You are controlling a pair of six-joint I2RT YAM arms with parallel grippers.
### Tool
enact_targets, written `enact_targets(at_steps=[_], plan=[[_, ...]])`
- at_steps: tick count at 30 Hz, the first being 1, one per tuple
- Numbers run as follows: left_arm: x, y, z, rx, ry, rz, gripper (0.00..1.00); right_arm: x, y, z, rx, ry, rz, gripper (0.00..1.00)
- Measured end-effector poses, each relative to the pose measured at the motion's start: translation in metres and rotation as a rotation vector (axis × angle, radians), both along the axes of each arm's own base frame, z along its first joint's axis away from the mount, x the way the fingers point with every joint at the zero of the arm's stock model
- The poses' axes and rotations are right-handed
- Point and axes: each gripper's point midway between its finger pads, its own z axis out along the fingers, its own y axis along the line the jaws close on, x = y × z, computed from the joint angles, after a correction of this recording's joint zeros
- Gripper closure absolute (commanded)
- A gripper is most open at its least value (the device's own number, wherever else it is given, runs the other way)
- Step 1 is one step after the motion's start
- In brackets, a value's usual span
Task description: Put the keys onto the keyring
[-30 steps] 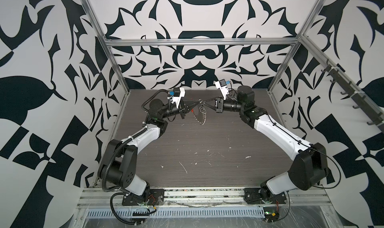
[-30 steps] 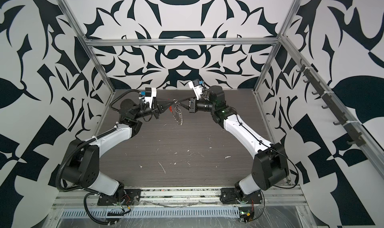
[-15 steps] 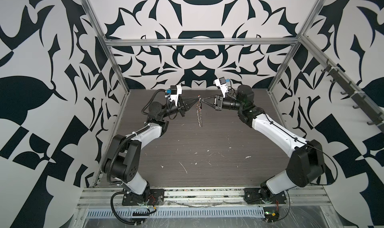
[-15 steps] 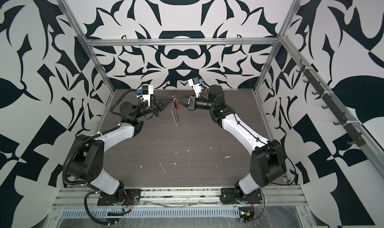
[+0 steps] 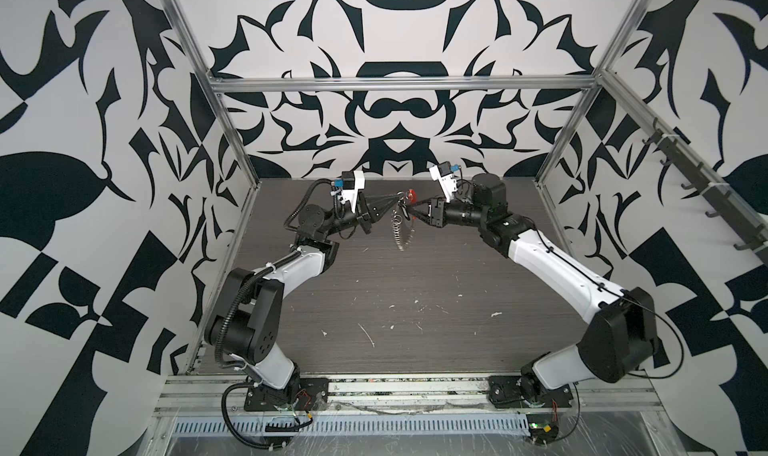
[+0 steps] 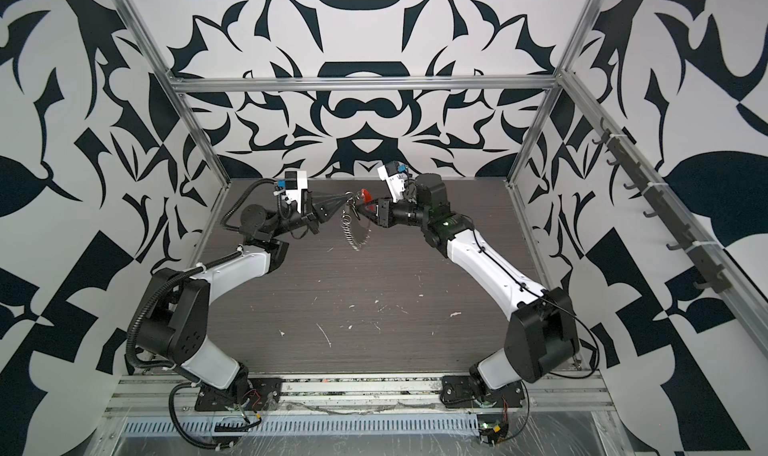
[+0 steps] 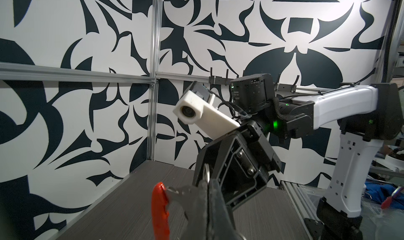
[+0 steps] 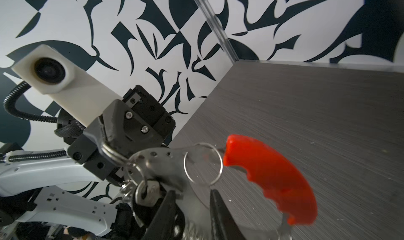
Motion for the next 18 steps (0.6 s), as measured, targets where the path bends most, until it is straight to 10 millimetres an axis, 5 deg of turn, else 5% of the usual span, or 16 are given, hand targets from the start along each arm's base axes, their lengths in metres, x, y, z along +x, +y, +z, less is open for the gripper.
enact_targets(at_steps=[7, 18], plan=[[-0.001, -0.001, -0.003, 0.011, 0.007, -0.012, 1.0, -0.003, -0.009, 0.029, 0.008, -0.127, -0.029, 0.69], [-0.001, -0.001, -0.003, 0.013, 0.013, -0.015, 1.0, 0.01, 0.012, 0.033, 0.127, -0.148, 0.057, 0.69]])
